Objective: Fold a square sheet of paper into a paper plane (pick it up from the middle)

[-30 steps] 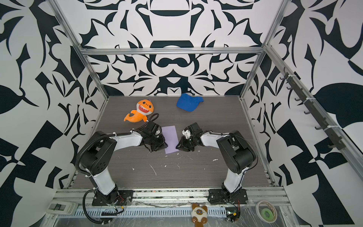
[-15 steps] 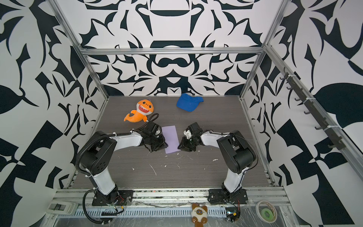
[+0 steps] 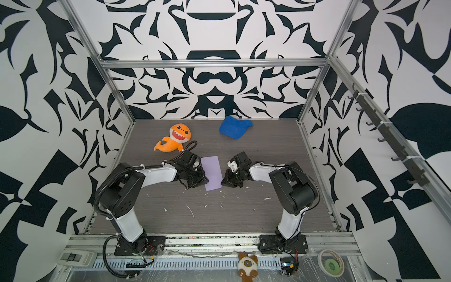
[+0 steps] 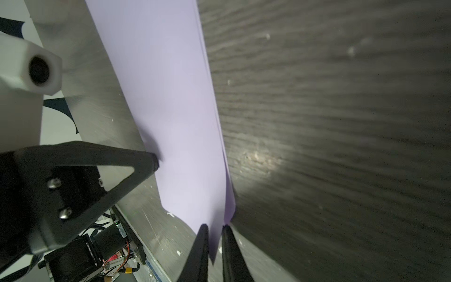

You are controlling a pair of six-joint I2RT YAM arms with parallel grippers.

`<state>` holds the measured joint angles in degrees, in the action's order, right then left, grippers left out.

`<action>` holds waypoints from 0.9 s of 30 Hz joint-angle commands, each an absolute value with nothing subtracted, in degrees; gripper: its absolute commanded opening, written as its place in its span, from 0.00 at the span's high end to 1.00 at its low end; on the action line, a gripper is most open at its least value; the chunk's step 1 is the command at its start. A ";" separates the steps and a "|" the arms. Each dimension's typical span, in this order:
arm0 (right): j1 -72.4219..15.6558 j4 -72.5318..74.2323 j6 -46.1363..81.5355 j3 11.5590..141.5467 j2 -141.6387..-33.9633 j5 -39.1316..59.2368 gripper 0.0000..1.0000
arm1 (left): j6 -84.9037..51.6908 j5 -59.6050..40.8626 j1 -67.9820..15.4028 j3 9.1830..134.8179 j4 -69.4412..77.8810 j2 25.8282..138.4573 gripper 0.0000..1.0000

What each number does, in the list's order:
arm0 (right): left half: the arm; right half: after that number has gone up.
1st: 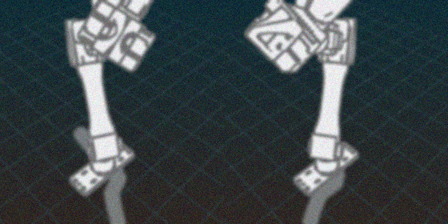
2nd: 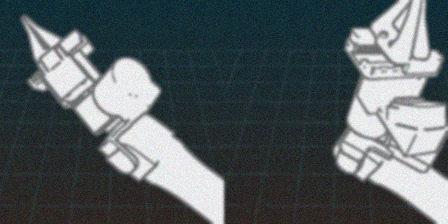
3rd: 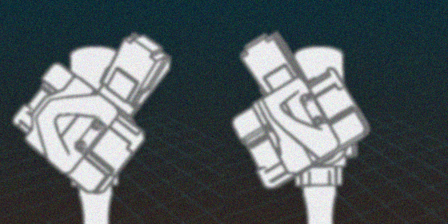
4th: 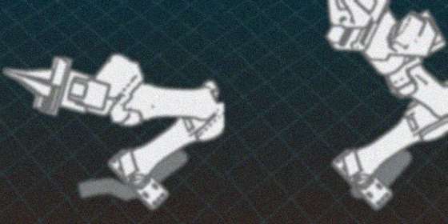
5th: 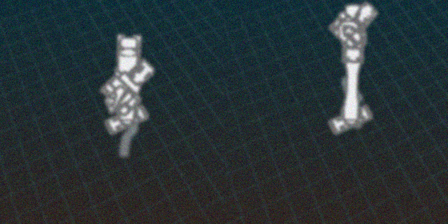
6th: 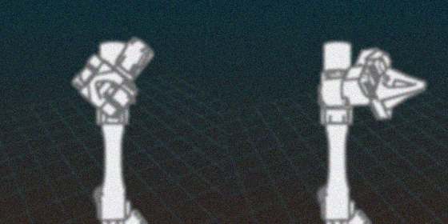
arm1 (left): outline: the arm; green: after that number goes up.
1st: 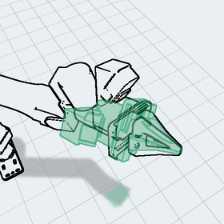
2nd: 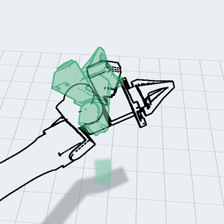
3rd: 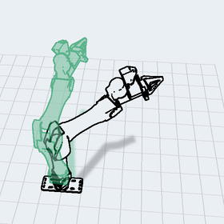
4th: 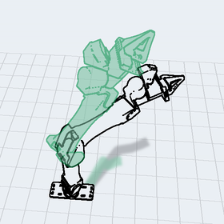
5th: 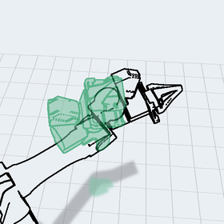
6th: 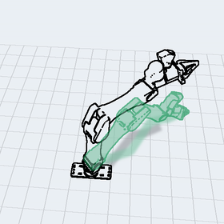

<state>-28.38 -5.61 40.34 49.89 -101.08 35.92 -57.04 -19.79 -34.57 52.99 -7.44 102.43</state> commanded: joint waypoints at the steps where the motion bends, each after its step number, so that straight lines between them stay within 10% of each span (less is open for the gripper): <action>1: -28.73 -3.57 40.62 51.14 -100.41 37.62 0.84 | -57.04 -17.18 -34.63 51.13 -10.63 104.76 0.85; 27: -28.64 -5.51 41.24 54.03 -102.84 34.30 0.77 | -56.73 -17.06 -34.63 50.80 -10.72 105.04 0.85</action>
